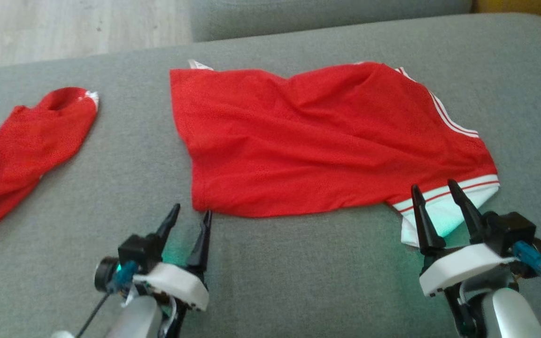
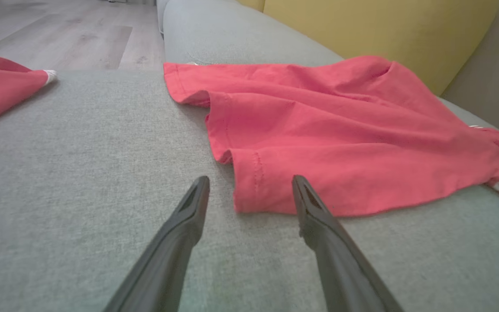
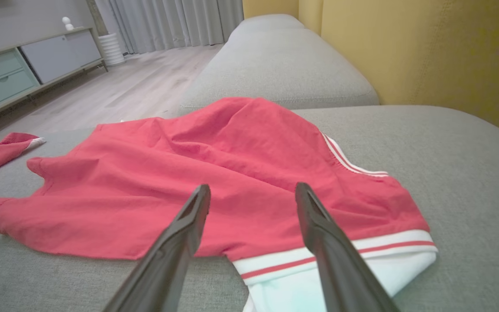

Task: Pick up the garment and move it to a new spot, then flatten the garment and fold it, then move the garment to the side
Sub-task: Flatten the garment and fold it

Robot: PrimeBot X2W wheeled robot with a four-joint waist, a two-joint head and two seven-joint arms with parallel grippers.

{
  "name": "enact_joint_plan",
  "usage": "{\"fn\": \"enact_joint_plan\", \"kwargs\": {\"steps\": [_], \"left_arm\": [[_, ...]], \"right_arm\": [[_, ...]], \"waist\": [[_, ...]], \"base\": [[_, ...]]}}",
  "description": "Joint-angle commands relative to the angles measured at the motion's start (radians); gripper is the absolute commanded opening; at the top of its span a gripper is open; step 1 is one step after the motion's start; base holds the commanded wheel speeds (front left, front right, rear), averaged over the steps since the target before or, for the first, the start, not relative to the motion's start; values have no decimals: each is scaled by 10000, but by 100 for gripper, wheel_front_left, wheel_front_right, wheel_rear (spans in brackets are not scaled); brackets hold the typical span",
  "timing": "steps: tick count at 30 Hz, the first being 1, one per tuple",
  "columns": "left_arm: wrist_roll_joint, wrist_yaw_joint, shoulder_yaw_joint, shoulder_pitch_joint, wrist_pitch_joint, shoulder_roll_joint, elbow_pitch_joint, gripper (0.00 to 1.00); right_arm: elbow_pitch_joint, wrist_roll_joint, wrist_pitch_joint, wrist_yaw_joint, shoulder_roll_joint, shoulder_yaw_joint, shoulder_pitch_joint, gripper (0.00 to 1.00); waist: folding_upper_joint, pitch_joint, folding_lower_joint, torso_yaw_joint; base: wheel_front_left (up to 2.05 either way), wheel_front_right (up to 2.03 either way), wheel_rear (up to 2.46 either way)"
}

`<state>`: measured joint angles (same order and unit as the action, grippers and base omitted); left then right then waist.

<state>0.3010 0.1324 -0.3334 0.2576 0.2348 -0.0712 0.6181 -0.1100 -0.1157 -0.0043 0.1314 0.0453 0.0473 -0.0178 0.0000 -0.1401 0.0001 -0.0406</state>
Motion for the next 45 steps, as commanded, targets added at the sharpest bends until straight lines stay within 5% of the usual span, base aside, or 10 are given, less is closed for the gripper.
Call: {"fn": "enact_joint_plan", "kwargs": {"steps": [1,14,15,16,17,27,38,45], "left_arm": [[69,-23,286,412,150,-138,-10,100],[849,-19,-440,1665,255,-33,1581,100],[905,-19,-538,1724,258,-51,1621,93],[946,-19,-664,1781,260,-84,1663,29],[991,-19,-762,1834,262,-116,1685,0],[1590,-329,250,1015,268,-548,681,0],[1142,-1088,1514,-145,269,-654,-851,0],[951,-868,1506,-296,269,-375,-923,0]], "right_arm": [[300,-72,-90,-7,49,242,-421,100],[183,-237,-179,-7,49,256,-609,100],[177,-252,-180,-7,49,256,-619,100],[170,-261,-181,-7,49,253,-631,100],[162,-279,-184,-7,49,240,-642,100],[190,-447,166,-7,49,-384,-522,100],[334,-625,1921,-7,49,-1081,-23,100],[712,-792,3051,-7,49,-522,718,100]], "waist": [[0,-148,-1,-154],[0,-455,-1,-501],[0,-465,-1,-505],[0,-476,-1,-504],[0,-485,-1,-498],[0,-541,-1,-406],[0,-478,-1,-134],[0,-415,-1,-92]], "base": [[0,0,0],[0,0,0],[0,0,0],[0,0,0],[0,0,0],[0,0,0],[0,0,0],[0,0,0]]}}
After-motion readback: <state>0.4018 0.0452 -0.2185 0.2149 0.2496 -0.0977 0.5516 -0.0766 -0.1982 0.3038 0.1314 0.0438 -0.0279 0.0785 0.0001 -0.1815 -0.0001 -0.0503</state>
